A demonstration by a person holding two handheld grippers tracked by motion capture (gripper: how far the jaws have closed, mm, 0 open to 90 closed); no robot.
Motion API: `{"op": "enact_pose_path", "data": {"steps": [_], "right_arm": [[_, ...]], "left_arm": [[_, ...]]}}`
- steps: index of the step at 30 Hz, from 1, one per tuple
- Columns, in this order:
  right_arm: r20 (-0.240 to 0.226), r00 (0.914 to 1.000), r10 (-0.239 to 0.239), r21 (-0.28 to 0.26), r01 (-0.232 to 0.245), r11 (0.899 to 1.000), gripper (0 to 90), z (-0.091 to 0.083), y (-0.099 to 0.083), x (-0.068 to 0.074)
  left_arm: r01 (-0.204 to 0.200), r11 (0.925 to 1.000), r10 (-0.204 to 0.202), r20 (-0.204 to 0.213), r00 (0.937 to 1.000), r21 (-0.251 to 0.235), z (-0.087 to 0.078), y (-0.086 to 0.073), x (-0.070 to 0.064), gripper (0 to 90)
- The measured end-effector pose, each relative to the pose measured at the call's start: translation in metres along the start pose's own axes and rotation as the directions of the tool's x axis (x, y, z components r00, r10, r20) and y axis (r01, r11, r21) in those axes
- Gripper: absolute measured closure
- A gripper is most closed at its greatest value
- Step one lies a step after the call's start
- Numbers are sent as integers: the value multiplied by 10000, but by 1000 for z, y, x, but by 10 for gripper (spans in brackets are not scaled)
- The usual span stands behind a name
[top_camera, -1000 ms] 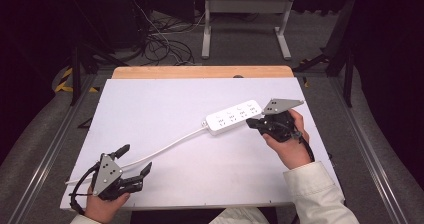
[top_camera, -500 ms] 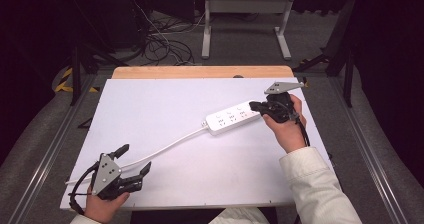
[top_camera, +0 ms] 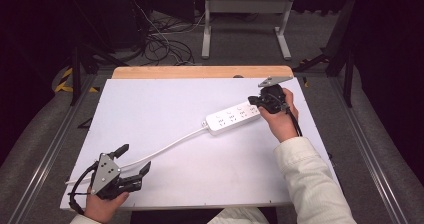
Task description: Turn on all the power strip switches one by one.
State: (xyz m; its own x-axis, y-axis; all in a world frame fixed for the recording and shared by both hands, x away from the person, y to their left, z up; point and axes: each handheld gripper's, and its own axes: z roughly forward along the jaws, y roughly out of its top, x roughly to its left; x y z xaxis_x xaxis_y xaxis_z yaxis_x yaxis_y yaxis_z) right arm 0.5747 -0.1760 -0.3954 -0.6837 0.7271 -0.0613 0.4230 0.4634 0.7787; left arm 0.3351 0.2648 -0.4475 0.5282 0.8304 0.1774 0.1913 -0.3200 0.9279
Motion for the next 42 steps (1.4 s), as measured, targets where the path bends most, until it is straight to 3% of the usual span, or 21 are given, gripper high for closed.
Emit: {"op": "enact_pose_path", "data": {"steps": [8, 26, 42], "right_arm": [[215, 9994, 288, 224, -292, 9993, 900, 23, -3, -14], [526, 9962, 688, 961, -736, 9926, 900, 61, -13, -28], [750, 9948, 687, 1236, -776, 9893, 900, 66, -16, -30]], "left_arm": [[139, 9999, -139, 40, 9999, -1, 0, 0, 0, 172], [276, 9996, -276, 93, 9996, 15, 1, -1, 2, 172], [258, 9997, -258, 101, 9996, 28, 1, -1, 2, 172]]}}
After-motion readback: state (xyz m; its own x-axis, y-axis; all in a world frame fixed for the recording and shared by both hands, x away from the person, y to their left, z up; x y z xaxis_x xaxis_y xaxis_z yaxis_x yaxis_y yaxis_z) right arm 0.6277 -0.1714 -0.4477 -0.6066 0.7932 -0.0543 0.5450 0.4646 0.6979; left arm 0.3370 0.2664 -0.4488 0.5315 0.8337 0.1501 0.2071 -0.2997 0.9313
